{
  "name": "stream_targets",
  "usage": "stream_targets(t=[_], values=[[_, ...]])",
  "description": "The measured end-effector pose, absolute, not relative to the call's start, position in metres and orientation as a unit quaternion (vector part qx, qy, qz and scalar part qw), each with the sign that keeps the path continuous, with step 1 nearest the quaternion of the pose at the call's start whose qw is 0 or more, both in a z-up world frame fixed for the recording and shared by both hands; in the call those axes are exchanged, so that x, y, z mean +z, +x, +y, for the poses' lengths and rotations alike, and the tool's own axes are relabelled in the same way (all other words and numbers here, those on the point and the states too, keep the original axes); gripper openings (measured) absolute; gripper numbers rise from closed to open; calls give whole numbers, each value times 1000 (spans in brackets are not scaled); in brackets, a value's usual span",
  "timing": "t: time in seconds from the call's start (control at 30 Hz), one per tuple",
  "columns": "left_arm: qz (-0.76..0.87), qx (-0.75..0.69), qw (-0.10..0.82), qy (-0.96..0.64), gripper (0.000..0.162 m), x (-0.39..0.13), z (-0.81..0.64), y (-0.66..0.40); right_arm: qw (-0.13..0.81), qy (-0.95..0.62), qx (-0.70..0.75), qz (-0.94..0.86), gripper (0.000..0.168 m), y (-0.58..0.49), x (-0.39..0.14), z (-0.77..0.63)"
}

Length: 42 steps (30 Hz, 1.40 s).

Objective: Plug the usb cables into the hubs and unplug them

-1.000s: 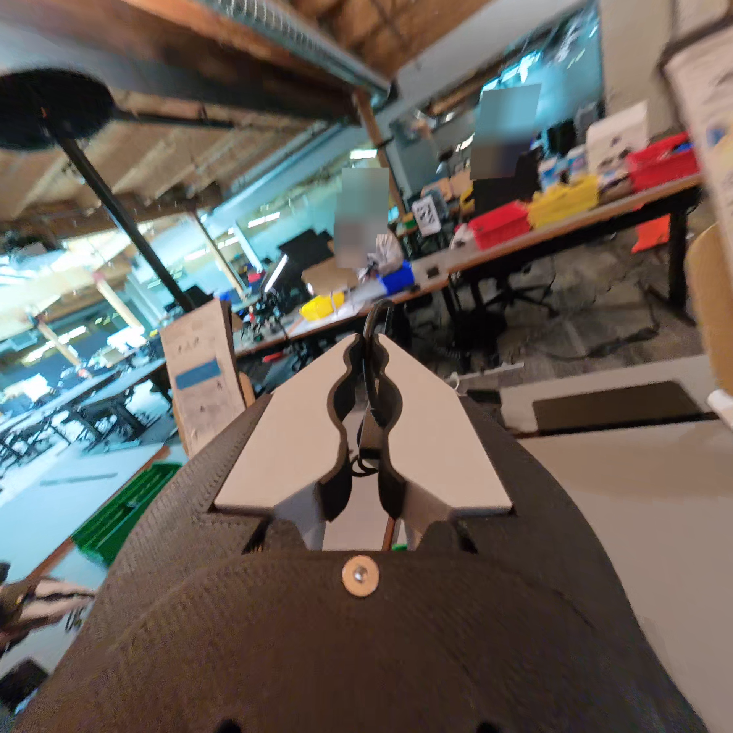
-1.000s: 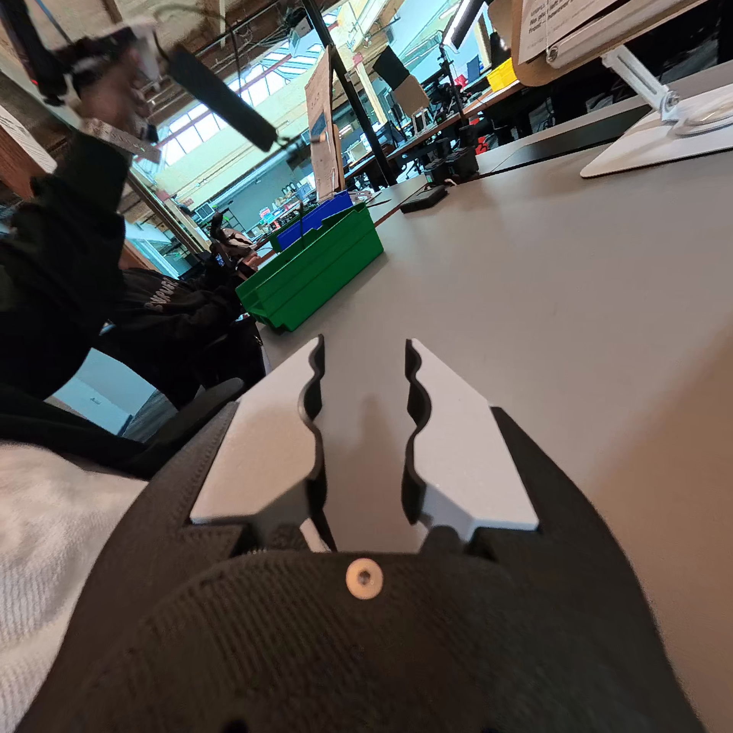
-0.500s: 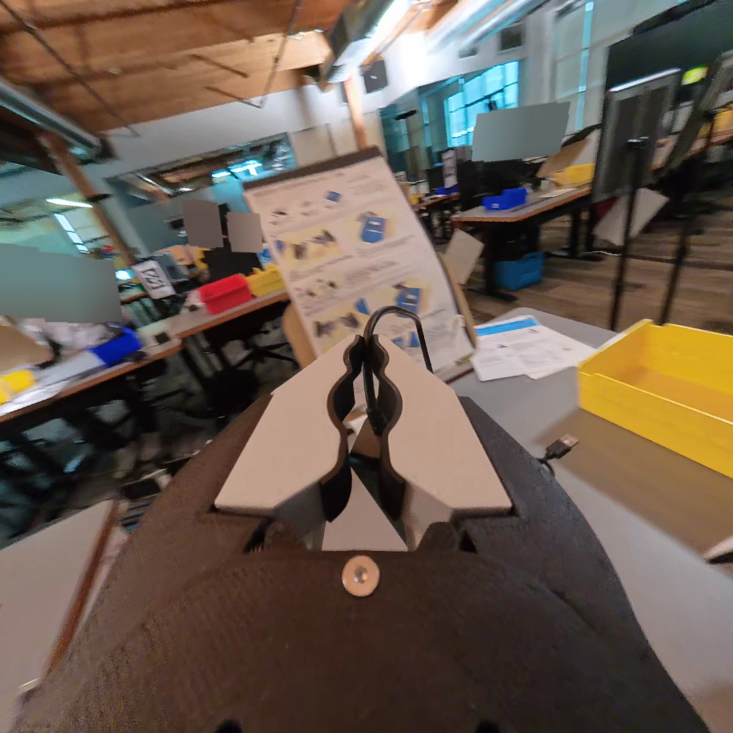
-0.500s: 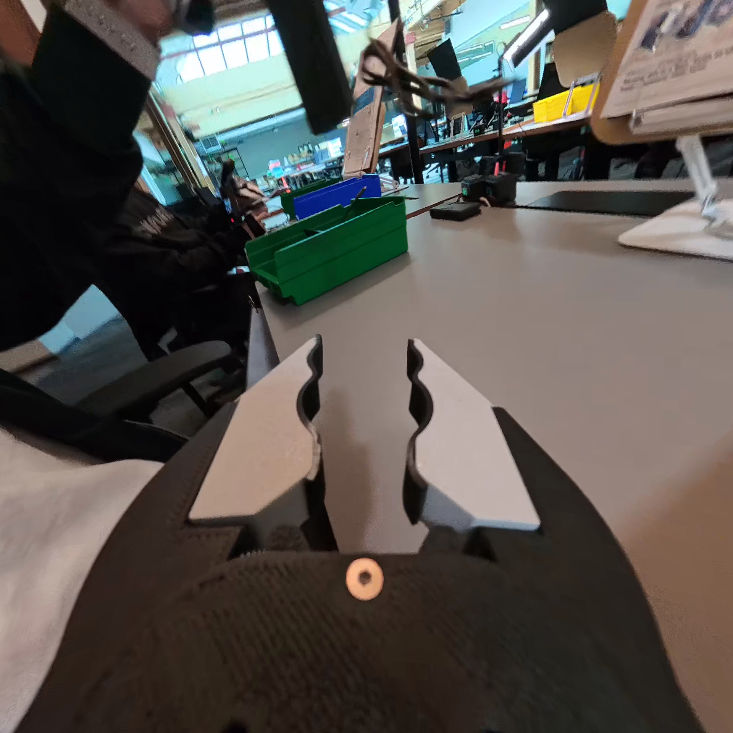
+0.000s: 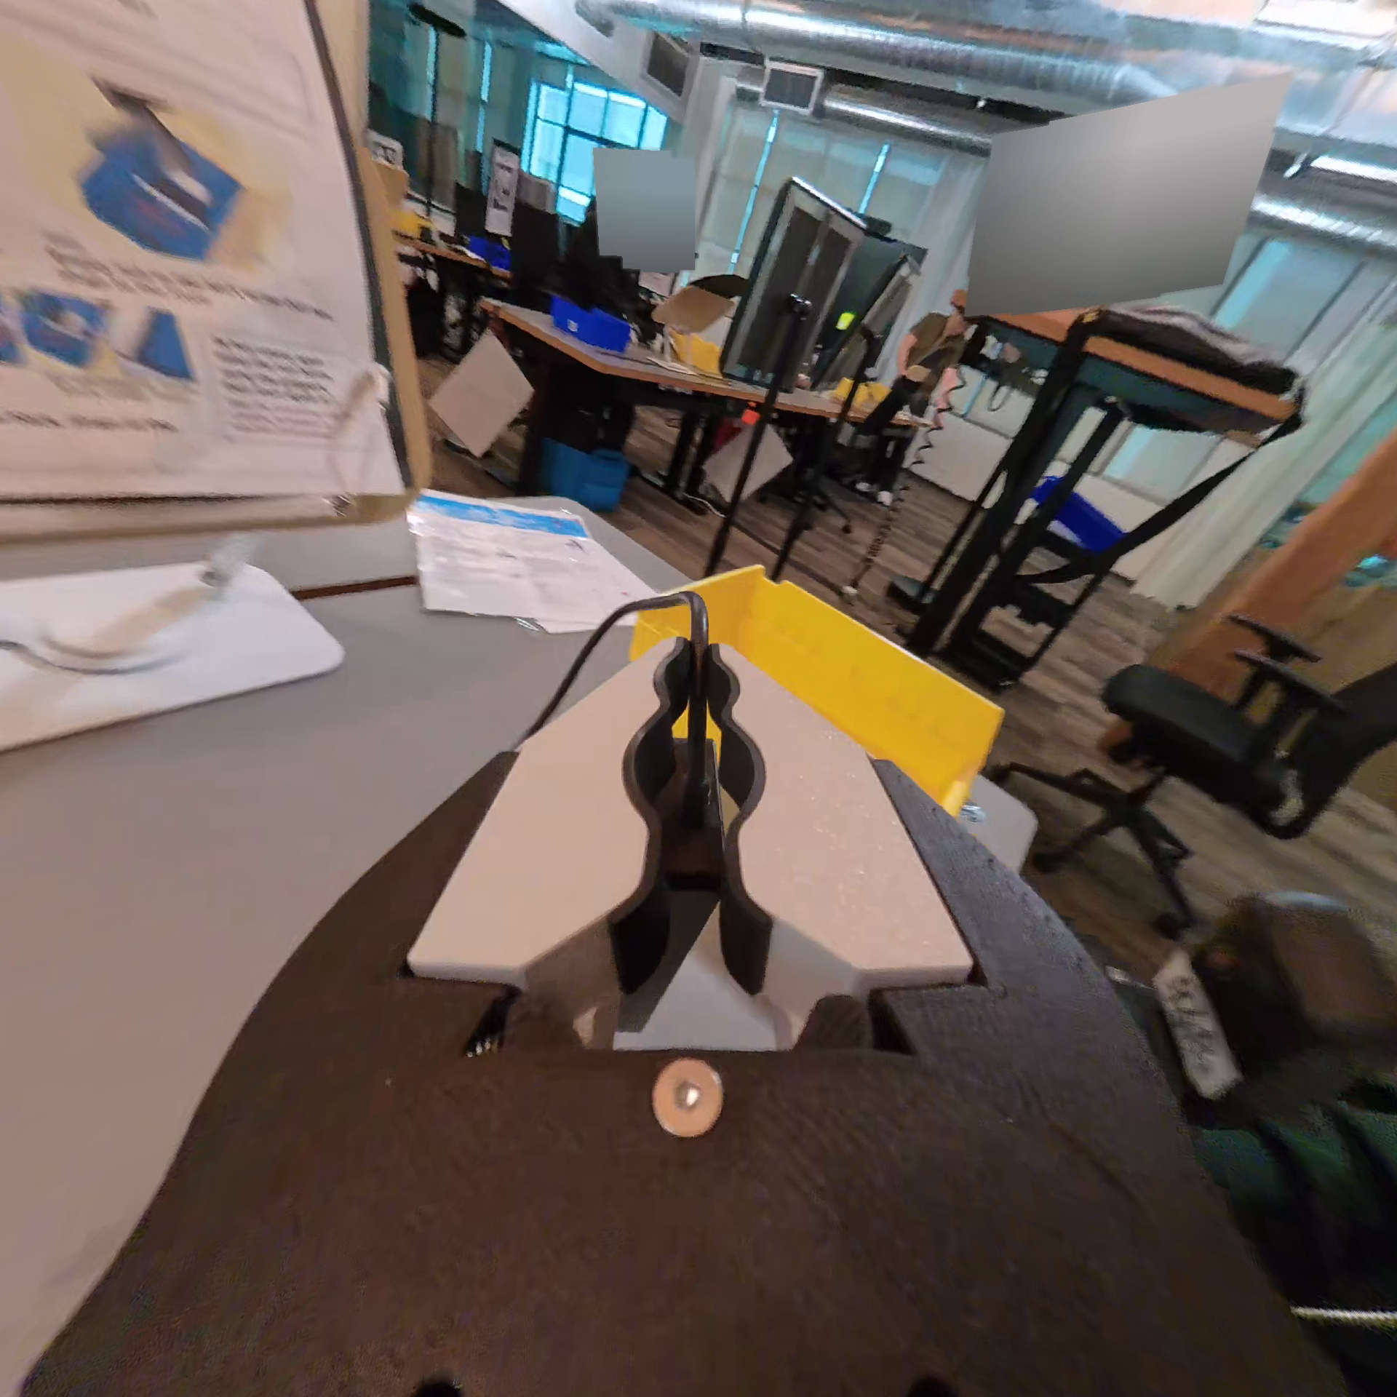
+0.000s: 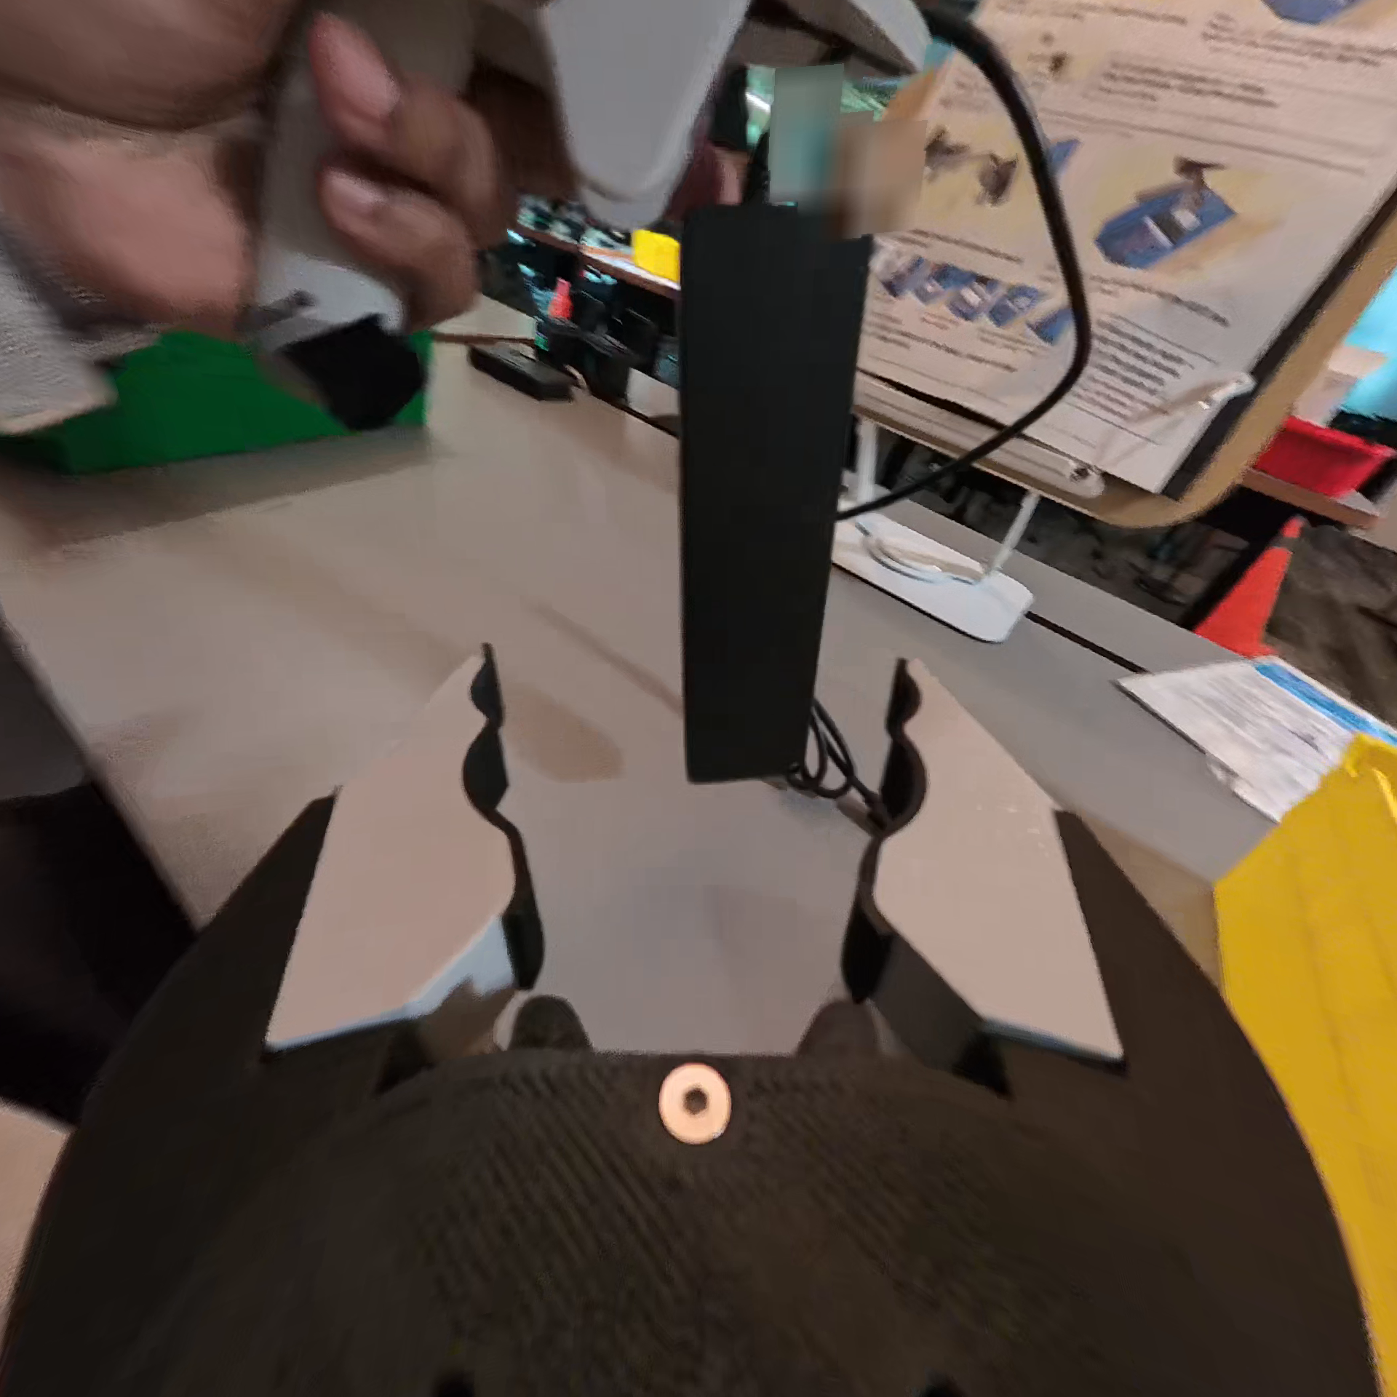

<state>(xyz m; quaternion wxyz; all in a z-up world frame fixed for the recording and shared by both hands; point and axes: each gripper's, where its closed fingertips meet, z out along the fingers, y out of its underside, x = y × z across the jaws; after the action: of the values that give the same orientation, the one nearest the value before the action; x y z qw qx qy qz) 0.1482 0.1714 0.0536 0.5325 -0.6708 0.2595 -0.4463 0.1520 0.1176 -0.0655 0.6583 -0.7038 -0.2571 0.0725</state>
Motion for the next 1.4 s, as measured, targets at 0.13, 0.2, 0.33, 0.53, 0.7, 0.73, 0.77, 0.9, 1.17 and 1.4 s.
stream_targets(t=[0.13, 0.2, 0.33, 0.53, 0.7, 0.73, 0.77, 0.9, 1.17, 1.4], values=[[251, -506, 466, -680, 0, 39, 157, 166, 629, -728, 68, -264, 103, 163, -86, 138], [234, -535, 444, -679, 0, 39, 154, 166, 621, -725, 92, -283, 60, 160, -88, 137], [215, -580, 411, -669, 0, 44, 151, 162, 604, -722, 156, -297, 49, 155, -85, 131], [201, -636, 391, -635, 27, 55, 146, 156, 574, -673, 368, -285, 49, 130, -60, 100], [211, -649, 403, -610, 50, 60, 147, 145, 513, -583, 584, -237, 49, 132, -30, 73], [221, -651, 400, -606, 50, 58, 145, 144, 501, -558, 620, -230, 49, 135, -22, 67], [231, -656, 392, -602, 52, 53, 143, 145, 490, -535, 651, -224, 49, 137, -15, 61], [279, -711, 303, -570, 54, 37, 118, 155, 462, -477, 717, -213, 49, 145, 3, 46], [359, -761, 140, -521, 55, -3, 71, 165, 471, -440, 740, -192, 50, 165, 17, 43], [359, -830, 14, -427, 58, -8, 27, 165, 468, -433, 749, -180, 49, 171, 19, 43]])
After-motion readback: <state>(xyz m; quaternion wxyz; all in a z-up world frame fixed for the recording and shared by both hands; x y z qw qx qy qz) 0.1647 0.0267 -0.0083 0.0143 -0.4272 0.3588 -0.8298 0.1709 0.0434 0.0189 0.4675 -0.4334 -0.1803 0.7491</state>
